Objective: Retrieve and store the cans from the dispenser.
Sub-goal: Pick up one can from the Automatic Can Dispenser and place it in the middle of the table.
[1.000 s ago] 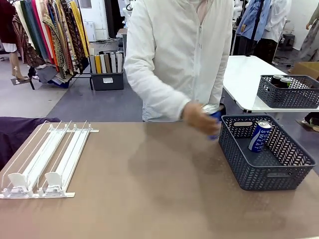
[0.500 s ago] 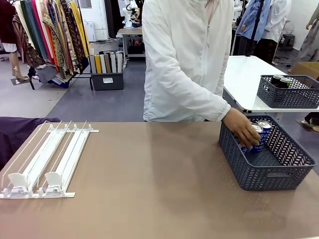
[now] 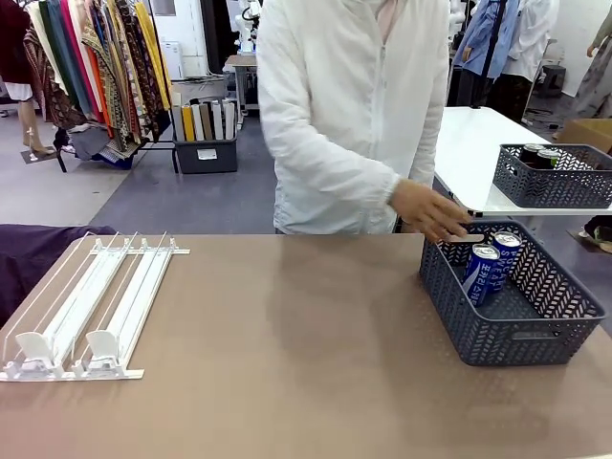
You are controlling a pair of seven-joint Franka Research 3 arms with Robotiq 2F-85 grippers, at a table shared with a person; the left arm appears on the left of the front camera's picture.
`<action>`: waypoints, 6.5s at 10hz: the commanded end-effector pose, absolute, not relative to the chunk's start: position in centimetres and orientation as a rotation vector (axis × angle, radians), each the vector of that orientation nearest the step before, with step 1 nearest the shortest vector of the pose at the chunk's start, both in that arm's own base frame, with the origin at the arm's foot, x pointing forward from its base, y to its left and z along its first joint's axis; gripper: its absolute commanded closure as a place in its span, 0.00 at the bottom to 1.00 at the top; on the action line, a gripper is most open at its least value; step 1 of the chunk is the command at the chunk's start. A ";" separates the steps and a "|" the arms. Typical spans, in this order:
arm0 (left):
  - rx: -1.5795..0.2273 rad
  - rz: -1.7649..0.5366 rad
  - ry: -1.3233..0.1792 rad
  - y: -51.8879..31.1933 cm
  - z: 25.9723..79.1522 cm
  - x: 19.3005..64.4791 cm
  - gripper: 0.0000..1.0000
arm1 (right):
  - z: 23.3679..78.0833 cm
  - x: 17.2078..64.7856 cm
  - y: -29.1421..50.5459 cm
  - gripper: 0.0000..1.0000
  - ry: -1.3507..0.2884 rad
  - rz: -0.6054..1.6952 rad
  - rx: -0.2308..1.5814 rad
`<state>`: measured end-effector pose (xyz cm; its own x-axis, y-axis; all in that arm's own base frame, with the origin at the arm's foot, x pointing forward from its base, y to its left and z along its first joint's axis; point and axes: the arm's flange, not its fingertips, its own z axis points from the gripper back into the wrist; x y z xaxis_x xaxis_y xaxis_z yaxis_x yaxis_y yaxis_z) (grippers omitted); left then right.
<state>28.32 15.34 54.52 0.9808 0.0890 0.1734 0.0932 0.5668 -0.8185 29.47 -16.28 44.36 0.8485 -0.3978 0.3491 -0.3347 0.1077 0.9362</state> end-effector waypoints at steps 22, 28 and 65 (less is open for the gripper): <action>-0.968 -0.007 -0.201 15.4 54.5 28.0 0.00 | 44.8 29.6 -16.3 0.00 -0.621 -0.050 1.503; -0.968 -0.007 -0.201 15.4 54.5 28.0 0.00 | 44.8 29.6 -16.3 0.00 -0.621 -0.050 1.503; -0.968 -0.007 -0.201 15.4 54.5 28.0 0.00 | 44.8 29.6 -16.3 0.00 -0.621 -0.050 1.503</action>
<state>28.32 15.34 54.51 0.9808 0.0889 0.1733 0.0933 0.5668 -0.8186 29.47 -16.28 44.36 0.8485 -0.3978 0.3491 -0.3347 0.1077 0.9362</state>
